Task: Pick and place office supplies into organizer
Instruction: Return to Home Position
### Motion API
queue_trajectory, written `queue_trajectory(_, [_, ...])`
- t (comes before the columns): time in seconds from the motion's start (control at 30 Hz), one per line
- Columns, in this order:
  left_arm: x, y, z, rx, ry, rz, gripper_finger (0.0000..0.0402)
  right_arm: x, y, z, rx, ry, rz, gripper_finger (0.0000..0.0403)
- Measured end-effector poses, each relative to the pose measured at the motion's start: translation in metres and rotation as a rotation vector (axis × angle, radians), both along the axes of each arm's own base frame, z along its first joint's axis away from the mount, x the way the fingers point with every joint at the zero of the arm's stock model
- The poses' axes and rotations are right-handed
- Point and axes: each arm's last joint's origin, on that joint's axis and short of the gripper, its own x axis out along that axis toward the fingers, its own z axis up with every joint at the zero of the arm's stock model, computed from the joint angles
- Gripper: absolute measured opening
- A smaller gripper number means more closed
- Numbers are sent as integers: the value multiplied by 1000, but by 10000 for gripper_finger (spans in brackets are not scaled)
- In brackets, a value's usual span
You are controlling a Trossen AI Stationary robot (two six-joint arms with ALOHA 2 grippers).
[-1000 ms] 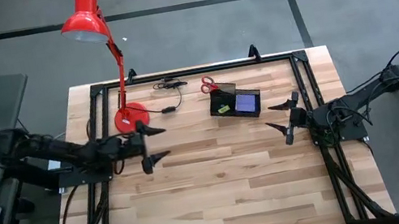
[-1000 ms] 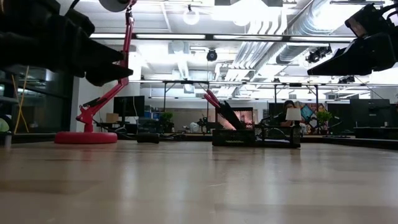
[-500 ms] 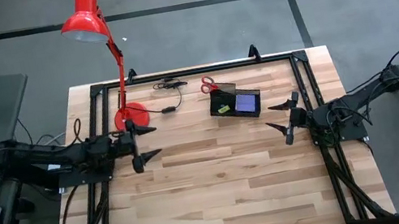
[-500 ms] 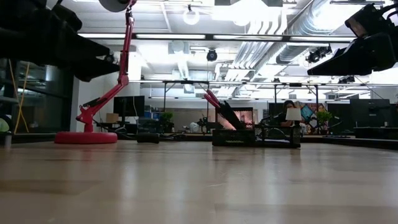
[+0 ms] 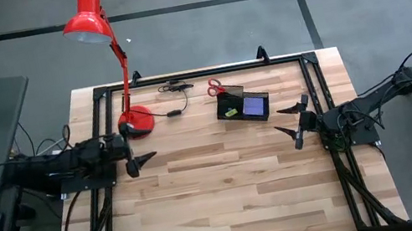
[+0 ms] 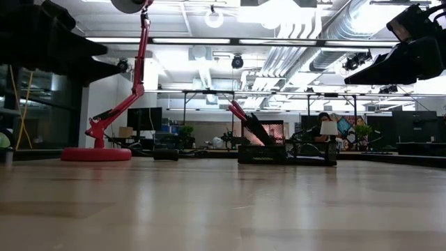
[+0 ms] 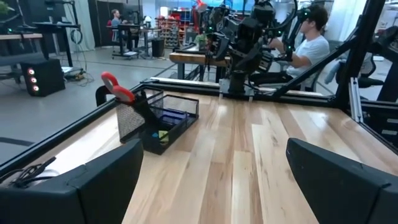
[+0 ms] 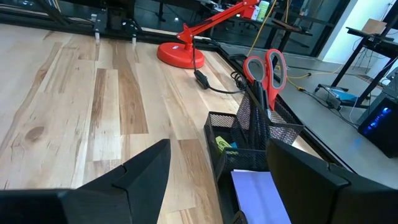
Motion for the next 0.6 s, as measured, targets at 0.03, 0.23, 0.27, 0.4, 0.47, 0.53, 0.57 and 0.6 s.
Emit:
queue_trajectory(0.03, [-1, 0, 0, 0, -2, 1, 381, 0, 0, 0, 0, 0, 0, 259])
queue_trajectory(0.23, [-4, 0, 4, 1, -15, -3, 381, 0, 0, 0, 0, 1, 0, 259])
queue_trajectory(0.27, [-4, 0, 4, 1, -15, -3, 381, 0, 0, 0, -1, 2, 0, 259])
queue_trajectory(0.4, [-4, 0, 4, 7, -14, -3, 381, 0, 0, 0, -1, 3, 0, 259])
queue_trajectory(0.47, [-4, 0, 4, 1, -19, -3, 381, 0, 0, 0, -1, 3, 0, 259])
queue_trajectory(0.53, [-4, 0, 4, -1, -20, -5, 381, 0, 0, 0, -1, 3, 0, 259])
queue_trajectory(0.57, [-4, 0, 4, -7, -21, -6, 381, 0, 0, 0, -1, 3, 0, 259])
queue_trajectory(0.6, [-4, 0, 4, -15, -22, -8, 381, 0, 0, 0, -1, 3, 0, 259])
